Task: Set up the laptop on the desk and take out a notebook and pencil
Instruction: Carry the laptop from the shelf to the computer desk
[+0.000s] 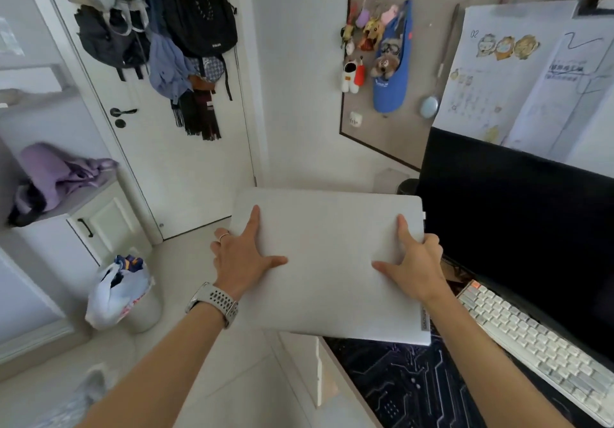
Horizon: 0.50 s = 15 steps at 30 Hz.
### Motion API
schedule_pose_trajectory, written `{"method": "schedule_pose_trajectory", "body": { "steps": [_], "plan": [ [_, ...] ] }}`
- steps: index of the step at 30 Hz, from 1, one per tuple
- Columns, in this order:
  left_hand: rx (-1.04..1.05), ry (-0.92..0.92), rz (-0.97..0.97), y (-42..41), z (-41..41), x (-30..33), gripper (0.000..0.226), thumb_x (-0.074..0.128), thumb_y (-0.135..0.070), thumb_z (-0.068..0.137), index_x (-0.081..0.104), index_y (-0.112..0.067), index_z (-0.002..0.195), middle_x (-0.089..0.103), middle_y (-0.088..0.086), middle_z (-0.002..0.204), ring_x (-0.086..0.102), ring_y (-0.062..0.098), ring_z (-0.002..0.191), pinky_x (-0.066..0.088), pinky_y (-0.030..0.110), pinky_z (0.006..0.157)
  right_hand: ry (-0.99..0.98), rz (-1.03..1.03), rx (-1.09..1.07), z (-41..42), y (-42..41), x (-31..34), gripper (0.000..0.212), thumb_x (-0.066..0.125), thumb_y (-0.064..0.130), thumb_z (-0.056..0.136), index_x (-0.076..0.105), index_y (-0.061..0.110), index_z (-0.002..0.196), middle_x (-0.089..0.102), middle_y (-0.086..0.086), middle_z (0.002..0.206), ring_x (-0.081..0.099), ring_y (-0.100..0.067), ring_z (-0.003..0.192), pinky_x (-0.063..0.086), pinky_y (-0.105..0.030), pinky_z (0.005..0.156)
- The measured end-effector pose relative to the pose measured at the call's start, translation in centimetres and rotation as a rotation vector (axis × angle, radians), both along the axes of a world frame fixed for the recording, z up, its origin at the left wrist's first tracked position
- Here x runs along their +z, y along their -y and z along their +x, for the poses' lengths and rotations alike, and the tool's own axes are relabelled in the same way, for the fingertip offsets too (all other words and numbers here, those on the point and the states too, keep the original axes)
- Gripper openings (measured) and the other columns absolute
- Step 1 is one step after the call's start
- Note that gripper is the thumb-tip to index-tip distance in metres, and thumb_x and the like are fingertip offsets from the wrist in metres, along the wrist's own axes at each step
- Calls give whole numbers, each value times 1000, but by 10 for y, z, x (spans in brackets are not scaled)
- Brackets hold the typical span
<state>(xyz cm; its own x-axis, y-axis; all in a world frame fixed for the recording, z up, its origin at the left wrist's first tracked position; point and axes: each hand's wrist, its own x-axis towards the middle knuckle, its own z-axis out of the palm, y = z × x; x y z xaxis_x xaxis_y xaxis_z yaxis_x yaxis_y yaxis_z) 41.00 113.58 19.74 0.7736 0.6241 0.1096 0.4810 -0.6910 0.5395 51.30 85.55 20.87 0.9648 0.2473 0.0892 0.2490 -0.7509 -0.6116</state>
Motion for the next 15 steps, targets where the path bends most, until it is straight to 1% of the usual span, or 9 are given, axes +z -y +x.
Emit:
{"method": "schedule_pose_trajectory", "body": {
  "steps": [2, 4, 5, 9, 11, 13, 15],
  "plan": [
    [-24, -13, 5, -13, 31, 3, 122, 72, -75, 47, -2, -56, 142, 37, 22, 124, 34, 39, 113, 34, 48, 99, -1, 0, -20, 25, -12, 1, 104, 75, 46, 73, 5, 37, 150, 22, -13, 130, 25, -30, 119, 28, -39, 107],
    [-69, -26, 10, -28, 81, 5, 122, 72, -75, 48, -3, -56, 142, 37, 23, 122, 34, 39, 112, 35, 49, 98, 4, 13, -80, 63, -24, -2, 104, 76, 46, 73, 6, 37, 150, 22, -13, 130, 26, -30, 117, 29, -39, 107],
    [-78, -21, 19, -29, 87, 7, 122, 72, -75, 48, -3, -56, 142, 36, 23, 122, 34, 40, 112, 36, 49, 98, 15, 11, -87, 65, -24, -1, 104, 76, 46, 73, 6, 37, 150, 22, -13, 130, 26, -30, 117, 29, -39, 107],
    [-160, -34, 24, -43, 156, -2, 120, 73, -72, 52, -4, -54, 143, 28, 26, 133, 30, 42, 120, 33, 50, 102, 20, 0, -184, 111, -36, -12, 105, 76, 46, 72, 4, 39, 149, 19, -12, 132, 24, -29, 117, 31, -40, 106],
    [-202, -45, 8, -49, 190, -12, 120, 73, -70, 54, -4, -53, 143, 26, 26, 133, 31, 42, 118, 34, 50, 102, 15, -7, -227, 132, -43, -18, 105, 77, 44, 72, 5, 38, 149, 18, -12, 133, 24, -29, 118, 31, -40, 106],
    [-254, -48, 2, -58, 224, -25, 120, 72, -72, 54, -4, -52, 144, 30, 27, 130, 33, 41, 115, 34, 48, 100, 11, -21, -283, 151, -49, -26, 105, 77, 42, 73, 5, 37, 149, 18, -12, 134, 23, -29, 119, 32, -40, 106],
    [-315, -44, -7, -69, 258, -42, 122, 66, -80, 49, -8, -54, 142, 39, 28, 126, 33, 41, 118, 33, 47, 100, 5, -28, -344, 166, -59, -35, 105, 78, 40, 73, 5, 37, 149, 17, -11, 135, 23, -29, 120, 33, -40, 105]
  ]
}}
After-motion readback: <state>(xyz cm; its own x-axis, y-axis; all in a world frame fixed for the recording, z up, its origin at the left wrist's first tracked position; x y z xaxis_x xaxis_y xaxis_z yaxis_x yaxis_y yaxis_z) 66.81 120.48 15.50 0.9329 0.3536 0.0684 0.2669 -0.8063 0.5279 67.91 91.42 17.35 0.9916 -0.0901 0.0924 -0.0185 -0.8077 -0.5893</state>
